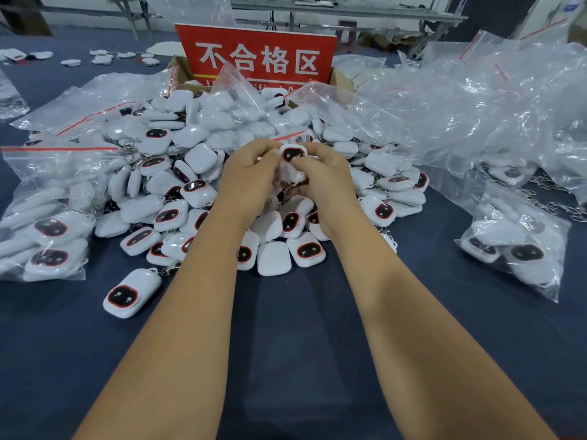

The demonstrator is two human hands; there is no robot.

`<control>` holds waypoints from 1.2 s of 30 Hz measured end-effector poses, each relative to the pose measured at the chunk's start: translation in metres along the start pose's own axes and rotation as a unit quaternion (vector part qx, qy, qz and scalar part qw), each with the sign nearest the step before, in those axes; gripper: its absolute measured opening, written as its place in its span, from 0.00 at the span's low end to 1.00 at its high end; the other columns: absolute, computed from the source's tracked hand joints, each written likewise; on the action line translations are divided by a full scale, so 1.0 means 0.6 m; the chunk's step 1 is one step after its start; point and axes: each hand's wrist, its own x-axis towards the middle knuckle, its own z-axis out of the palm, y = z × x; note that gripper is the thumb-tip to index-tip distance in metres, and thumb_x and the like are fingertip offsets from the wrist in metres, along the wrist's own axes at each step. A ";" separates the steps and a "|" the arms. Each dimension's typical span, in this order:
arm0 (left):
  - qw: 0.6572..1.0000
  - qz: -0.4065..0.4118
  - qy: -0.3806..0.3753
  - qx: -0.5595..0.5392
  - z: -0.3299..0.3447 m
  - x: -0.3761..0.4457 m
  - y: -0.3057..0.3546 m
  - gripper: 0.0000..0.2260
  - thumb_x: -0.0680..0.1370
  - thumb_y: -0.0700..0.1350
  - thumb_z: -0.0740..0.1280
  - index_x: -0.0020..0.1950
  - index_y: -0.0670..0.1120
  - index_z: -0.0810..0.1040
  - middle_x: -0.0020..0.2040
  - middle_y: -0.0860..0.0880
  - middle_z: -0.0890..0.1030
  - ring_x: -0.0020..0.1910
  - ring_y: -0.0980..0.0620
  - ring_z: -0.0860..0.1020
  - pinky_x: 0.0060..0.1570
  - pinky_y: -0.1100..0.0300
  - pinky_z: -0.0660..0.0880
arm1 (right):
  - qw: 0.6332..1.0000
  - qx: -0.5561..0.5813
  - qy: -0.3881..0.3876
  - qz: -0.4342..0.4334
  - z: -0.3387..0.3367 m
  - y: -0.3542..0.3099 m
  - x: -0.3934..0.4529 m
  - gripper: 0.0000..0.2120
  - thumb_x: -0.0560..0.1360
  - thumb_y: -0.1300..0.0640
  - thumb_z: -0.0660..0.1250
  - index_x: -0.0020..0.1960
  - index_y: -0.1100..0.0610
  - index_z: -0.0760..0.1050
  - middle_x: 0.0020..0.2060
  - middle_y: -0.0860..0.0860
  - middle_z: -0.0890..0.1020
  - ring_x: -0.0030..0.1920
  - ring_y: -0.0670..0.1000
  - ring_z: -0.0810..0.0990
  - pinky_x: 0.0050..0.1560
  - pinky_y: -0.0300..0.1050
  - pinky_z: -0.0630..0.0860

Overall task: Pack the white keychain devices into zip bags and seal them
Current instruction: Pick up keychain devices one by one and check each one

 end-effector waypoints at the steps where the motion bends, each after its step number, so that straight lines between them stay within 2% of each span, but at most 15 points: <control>1: 1.000 0.005 0.004 -0.004 -0.001 0.000 -0.001 0.13 0.81 0.39 0.59 0.53 0.51 0.81 0.48 0.52 0.83 0.43 0.58 0.80 0.44 0.62 0.77 | 0.999 0.033 -0.001 0.004 0.000 -0.002 0.000 0.07 0.77 0.66 0.64 0.51 0.57 0.77 0.45 0.59 0.83 0.41 0.55 0.84 0.38 0.48 0.81; 3: 1.000 0.017 0.013 0.003 -0.002 0.002 -0.004 0.15 0.80 0.36 0.60 0.55 0.54 0.79 0.48 0.52 0.81 0.37 0.63 0.78 0.39 0.65 0.78 | 0.990 0.138 -0.017 0.002 -0.002 -0.009 -0.002 0.05 0.79 0.67 0.62 0.50 0.59 0.74 0.42 0.58 0.82 0.35 0.52 0.83 0.33 0.44 0.79; 5: 0.999 0.022 0.018 0.016 -0.001 0.003 -0.006 0.16 0.78 0.35 0.65 0.55 0.57 0.74 0.46 0.53 0.80 0.31 0.65 0.75 0.32 0.68 0.75 | 0.973 0.229 -0.036 -0.001 -0.004 -0.013 -0.004 0.04 0.80 0.68 0.60 0.52 0.61 0.72 0.43 0.58 0.81 0.37 0.54 0.83 0.37 0.44 0.80; 7: 0.999 0.025 0.022 0.034 0.000 0.003 -0.008 0.19 0.75 0.38 0.70 0.58 0.57 0.70 0.45 0.52 0.80 0.31 0.65 0.76 0.29 0.71 0.72 | 0.964 0.261 -0.046 -0.007 -0.004 -0.017 -0.005 0.05 0.81 0.69 0.58 0.53 0.63 0.71 0.45 0.59 0.81 0.42 0.56 0.82 0.41 0.44 0.81; 9: 0.998 0.014 0.034 0.047 0.000 0.005 -0.010 0.20 0.74 0.41 0.72 0.59 0.56 0.68 0.42 0.51 0.80 0.32 0.63 0.77 0.29 0.70 0.72 | 0.963 0.263 -0.048 -0.016 -0.003 -0.020 -0.007 0.06 0.81 0.70 0.58 0.55 0.62 0.69 0.46 0.59 0.80 0.43 0.54 0.82 0.44 0.44 0.82; 11: 0.997 -0.006 0.041 0.061 0.000 0.007 -0.009 0.14 0.75 0.44 0.70 0.58 0.54 0.71 0.40 0.52 0.80 0.33 0.61 0.78 0.32 0.65 0.73 | 0.968 0.248 -0.041 -0.027 -0.001 -0.021 -0.008 0.07 0.80 0.71 0.59 0.54 0.62 0.68 0.46 0.60 0.79 0.43 0.54 0.82 0.50 0.48 0.82; 14: 0.998 -0.012 0.031 0.058 0.000 0.006 -0.007 0.06 0.78 0.45 0.66 0.51 0.56 0.75 0.34 0.56 0.79 0.28 0.64 0.75 0.33 0.63 0.71 | 0.981 0.188 -0.022 -0.046 -0.001 -0.017 -0.009 0.09 0.78 0.73 0.61 0.51 0.60 0.68 0.49 0.61 0.75 0.48 0.57 0.80 0.56 0.52 0.81; 18: 0.999 -0.018 0.037 0.015 -0.001 0.003 -0.003 0.06 0.79 0.45 0.65 0.46 0.56 0.77 0.31 0.57 0.79 0.30 0.60 0.76 0.35 0.59 0.75 | 0.992 0.107 0.000 -0.070 -0.001 -0.009 -0.008 0.13 0.76 0.74 0.64 0.50 0.57 0.71 0.49 0.59 0.78 0.50 0.56 0.81 0.51 0.47 0.83; 21: 0.999 -0.014 0.037 0.010 0.001 0.002 -0.001 0.06 0.79 0.44 0.64 0.47 0.55 0.77 0.33 0.55 0.79 0.29 0.60 0.76 0.33 0.61 0.74 | 0.995 0.043 0.019 -0.088 -0.003 -0.006 -0.006 0.15 0.74 0.74 0.65 0.52 0.56 0.73 0.48 0.56 0.81 0.47 0.52 0.82 0.47 0.44 0.83; 25: 0.999 -0.015 0.034 0.016 0.001 0.002 -0.001 0.07 0.79 0.43 0.64 0.48 0.54 0.78 0.34 0.54 0.80 0.29 0.60 0.77 0.31 0.63 0.75 | 0.995 0.003 0.022 -0.093 -0.005 -0.006 -0.005 0.17 0.73 0.73 0.66 0.51 0.52 0.76 0.44 0.51 0.84 0.45 0.50 0.82 0.50 0.50 0.83; 27: 0.999 -0.014 0.035 0.015 0.000 0.002 -0.001 0.07 0.79 0.43 0.64 0.48 0.54 0.78 0.33 0.55 0.80 0.29 0.60 0.76 0.30 0.64 0.75 | 0.996 0.001 0.017 -0.090 -0.005 -0.006 -0.006 0.17 0.72 0.73 0.67 0.52 0.53 0.76 0.44 0.52 0.85 0.45 0.50 0.83 0.50 0.50 0.83; 31: 0.999 -0.014 0.035 0.018 0.000 0.002 -0.002 0.06 0.79 0.43 0.64 0.49 0.53 0.78 0.31 0.56 0.79 0.28 0.60 0.76 0.30 0.63 0.75 | 0.995 -0.030 0.020 -0.094 -0.004 -0.007 -0.008 0.17 0.72 0.72 0.67 0.51 0.51 0.76 0.46 0.56 0.85 0.46 0.54 0.82 0.54 0.60 0.81; 33: 0.999 -0.017 0.041 0.023 0.001 0.003 -0.003 0.06 0.78 0.43 0.64 0.50 0.53 0.78 0.32 0.55 0.80 0.30 0.58 0.77 0.33 0.61 0.76 | 0.992 -0.054 0.023 -0.112 -0.002 -0.007 -0.011 0.16 0.72 0.70 0.69 0.50 0.51 0.74 0.46 0.54 0.85 0.45 0.52 0.82 0.53 0.56 0.81; 36: 0.997 -0.024 0.070 0.031 -0.001 0.003 -0.002 0.07 0.77 0.42 0.63 0.48 0.53 0.78 0.34 0.54 0.81 0.31 0.57 0.78 0.35 0.61 0.76 | 0.982 -0.103 0.021 -0.155 0.002 -0.004 -0.012 0.15 0.71 0.67 0.72 0.48 0.50 0.73 0.43 0.48 0.85 0.44 0.46 0.83 0.49 0.44 0.81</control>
